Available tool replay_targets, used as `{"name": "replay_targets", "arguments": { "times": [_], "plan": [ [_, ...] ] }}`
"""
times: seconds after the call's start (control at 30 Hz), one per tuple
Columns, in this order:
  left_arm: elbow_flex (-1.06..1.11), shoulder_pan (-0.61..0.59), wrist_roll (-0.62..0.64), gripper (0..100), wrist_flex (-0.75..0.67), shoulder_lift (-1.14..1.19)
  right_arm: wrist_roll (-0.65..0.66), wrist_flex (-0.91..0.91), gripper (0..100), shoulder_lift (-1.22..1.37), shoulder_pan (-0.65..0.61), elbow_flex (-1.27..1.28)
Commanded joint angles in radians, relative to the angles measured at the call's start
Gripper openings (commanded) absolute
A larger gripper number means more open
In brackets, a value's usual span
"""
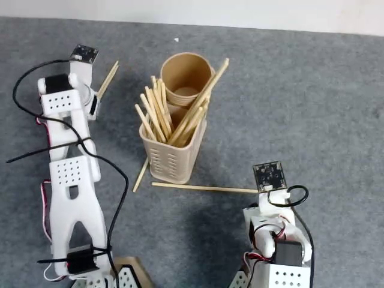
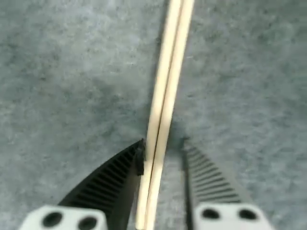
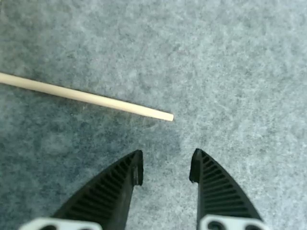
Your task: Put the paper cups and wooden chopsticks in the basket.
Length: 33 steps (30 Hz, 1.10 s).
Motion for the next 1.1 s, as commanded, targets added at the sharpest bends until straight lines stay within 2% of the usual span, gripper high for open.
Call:
{"name": "replay_targets", "arguments": {
  "times": [0.0, 0.2, 0.43, 0.67, 0.77, 0.87, 1.0, 1.07],
  "plan": [
    [0.002, -0.007, -0.074, 0, -0.020, 0.027, 0.009, 0.005, 17.0, -0.012, 0.012, 0.117],
    [0.001, 0.010, -0.077, 0, -0.015, -0.030, 0.009, 0.005, 17.0, -0.012, 0.012, 0.117],
    [0.001, 0.021, -0.069, 0, 0.066, -0.372, 0.009, 0.005, 17.0, -0.012, 0.012, 0.117],
    [0.051, 0.021, 0.103, 0, 0.074, -0.777, 0.009, 0.005, 17.0, -0.012, 0.012, 0.117],
    [0.229, 0.044, 0.160, 0, 0.075, -0.983, 0.009, 0.005, 17.0, -0.012, 0.012, 0.117],
    [0.544, 0.105, 0.172, 0, 0.075, -1.230, 0.009, 0.005, 17.0, -0.012, 0.012, 0.117],
    [0.967, 0.282, 0.169, 0, 0.066, -1.580, 0.009, 0.005, 17.0, -0.012, 0.012, 0.117],
    [1.122, 0.386, 0.169, 0, 0.009, -1.730, 0.009, 0.005, 17.0, -0.012, 0.012, 0.117]
  ]
}}
